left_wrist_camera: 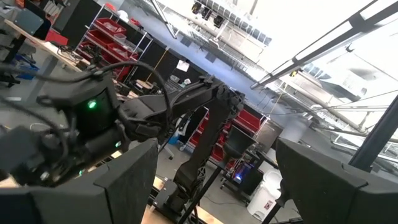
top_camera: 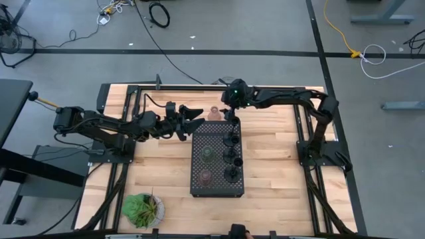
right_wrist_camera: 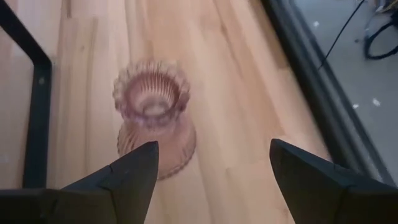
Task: Pick & Place candle stick holders
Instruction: Put the pink glass candle holder on the shelf
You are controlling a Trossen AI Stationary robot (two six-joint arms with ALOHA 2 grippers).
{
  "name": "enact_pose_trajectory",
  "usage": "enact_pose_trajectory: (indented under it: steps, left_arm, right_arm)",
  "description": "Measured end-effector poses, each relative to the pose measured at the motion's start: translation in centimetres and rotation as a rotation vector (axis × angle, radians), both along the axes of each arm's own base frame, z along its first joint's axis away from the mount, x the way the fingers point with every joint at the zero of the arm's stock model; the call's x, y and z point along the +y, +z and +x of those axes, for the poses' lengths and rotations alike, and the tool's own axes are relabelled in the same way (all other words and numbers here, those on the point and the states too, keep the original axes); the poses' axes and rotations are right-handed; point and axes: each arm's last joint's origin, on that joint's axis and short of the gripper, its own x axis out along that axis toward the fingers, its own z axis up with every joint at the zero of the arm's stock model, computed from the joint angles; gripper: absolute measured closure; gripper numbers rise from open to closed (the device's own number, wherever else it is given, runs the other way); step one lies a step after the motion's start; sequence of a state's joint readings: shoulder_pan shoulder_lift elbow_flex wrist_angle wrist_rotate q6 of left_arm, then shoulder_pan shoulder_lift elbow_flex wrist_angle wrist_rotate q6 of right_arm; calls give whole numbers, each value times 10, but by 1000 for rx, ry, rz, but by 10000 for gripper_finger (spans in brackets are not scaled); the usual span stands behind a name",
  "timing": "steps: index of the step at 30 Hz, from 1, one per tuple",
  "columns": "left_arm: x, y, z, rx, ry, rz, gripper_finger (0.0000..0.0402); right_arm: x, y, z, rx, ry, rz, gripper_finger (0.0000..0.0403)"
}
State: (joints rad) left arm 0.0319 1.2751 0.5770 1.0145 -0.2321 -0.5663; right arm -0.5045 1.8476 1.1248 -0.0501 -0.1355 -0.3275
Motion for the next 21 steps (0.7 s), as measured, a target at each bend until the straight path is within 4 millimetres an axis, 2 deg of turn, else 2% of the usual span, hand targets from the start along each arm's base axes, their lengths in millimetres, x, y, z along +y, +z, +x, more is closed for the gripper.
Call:
enact_pose_trajectory:
  steps: [3,10,21]
  left_arm:
    - [0,0,0,3,0,0,76]
    - [0,-1,0,11,2,-1,76]
    - [0,-2,0,20,11,-4,76]
  right_arm:
    - [0,-5,1,10,9,-6,97]
    - [-1,0,6,-60,81,-36,97]
    - [2,0,7,-70,230,-73,97]
